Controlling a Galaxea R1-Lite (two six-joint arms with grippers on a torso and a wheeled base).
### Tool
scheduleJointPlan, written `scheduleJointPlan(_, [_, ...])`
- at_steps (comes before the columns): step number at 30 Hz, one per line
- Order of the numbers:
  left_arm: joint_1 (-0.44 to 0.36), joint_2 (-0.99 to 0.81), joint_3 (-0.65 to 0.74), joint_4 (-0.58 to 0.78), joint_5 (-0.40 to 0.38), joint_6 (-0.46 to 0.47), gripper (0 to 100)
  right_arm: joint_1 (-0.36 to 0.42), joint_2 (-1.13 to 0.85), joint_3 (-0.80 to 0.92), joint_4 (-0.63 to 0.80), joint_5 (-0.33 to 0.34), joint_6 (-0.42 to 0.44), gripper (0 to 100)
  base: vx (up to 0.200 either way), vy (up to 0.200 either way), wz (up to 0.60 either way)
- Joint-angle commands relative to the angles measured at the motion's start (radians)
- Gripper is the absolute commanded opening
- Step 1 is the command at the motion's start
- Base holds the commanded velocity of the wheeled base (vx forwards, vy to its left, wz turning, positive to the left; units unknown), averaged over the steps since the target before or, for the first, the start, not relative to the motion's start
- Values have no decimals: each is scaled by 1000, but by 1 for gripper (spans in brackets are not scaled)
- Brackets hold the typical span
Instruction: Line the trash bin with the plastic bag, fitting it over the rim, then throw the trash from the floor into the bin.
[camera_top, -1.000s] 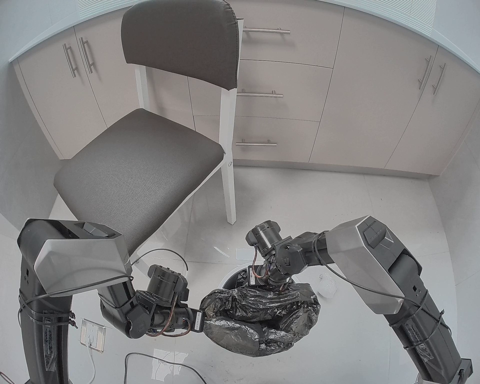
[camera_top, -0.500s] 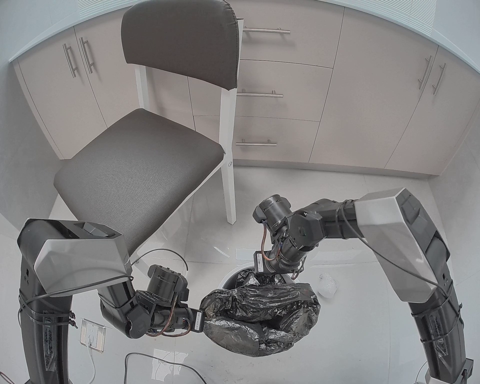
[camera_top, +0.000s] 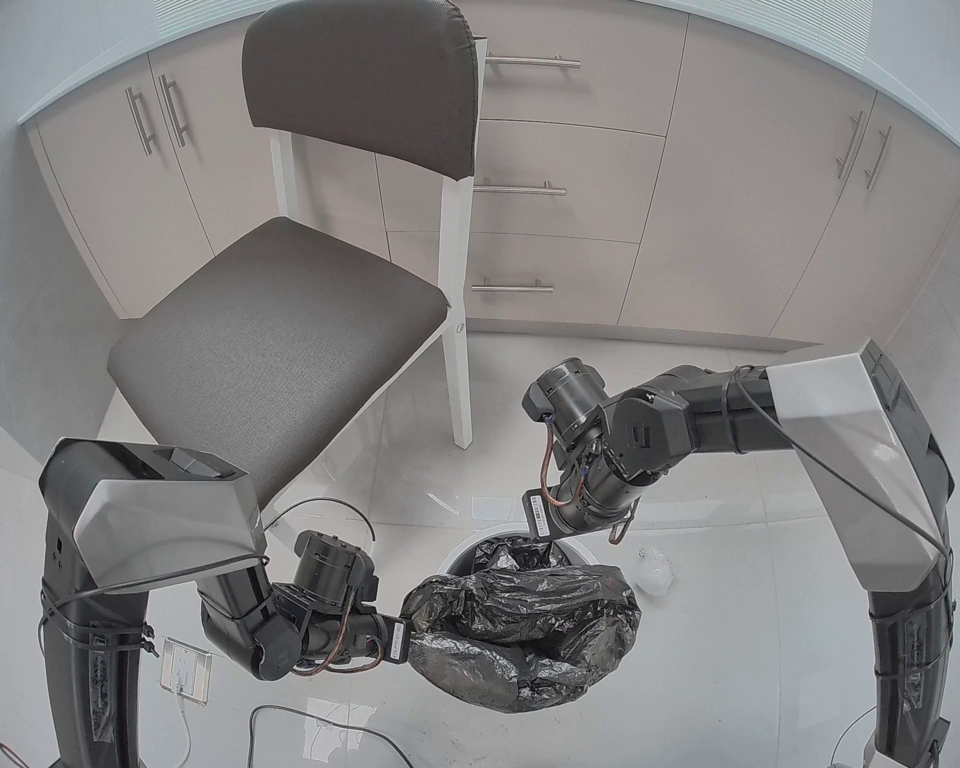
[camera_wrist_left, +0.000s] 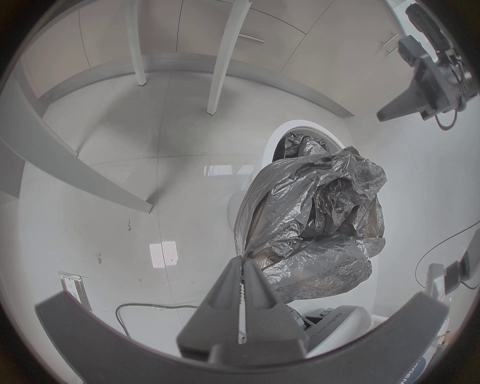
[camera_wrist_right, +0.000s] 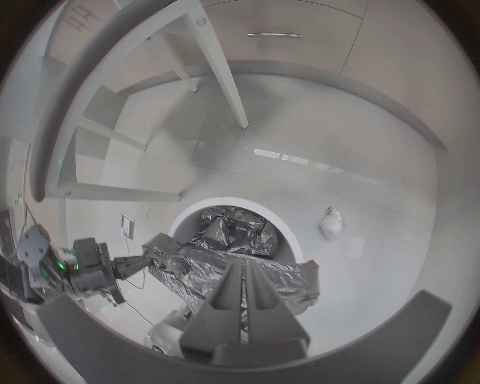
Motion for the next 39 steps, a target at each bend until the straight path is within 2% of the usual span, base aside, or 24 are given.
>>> scheduleJointPlan(1, [0,4,2,0,0,0,0,29,-69,65,-6,-20,-37,100,0,0,0])
scheduleJointPlan(5, [0,4,2,-2,0,0,0,44,-77,88,-31,-21,-50,100,0,0,0])
scheduleJointPlan(7, [0,4,2,0,0,0,0,46,-82,101,-55,-35,-84,100,0,0,0])
scheduleJointPlan(12, [0,4,2,0,0,0,0,44,-68,167,-190,-153,-216,100,0,0,0])
scheduleJointPlan(18, [0,4,2,0,0,-2,0,44,-45,268,-344,-213,-300,100,0,0,0])
scheduleJointPlan(33, [0,4,0,-2,0,-2,0,58,-68,403,-376,-213,-308,100,0,0,0])
scheduleJointPlan(39, [0,4,0,-2,0,-2,0,70,-56,460,-445,-215,-310,100,0,0,0])
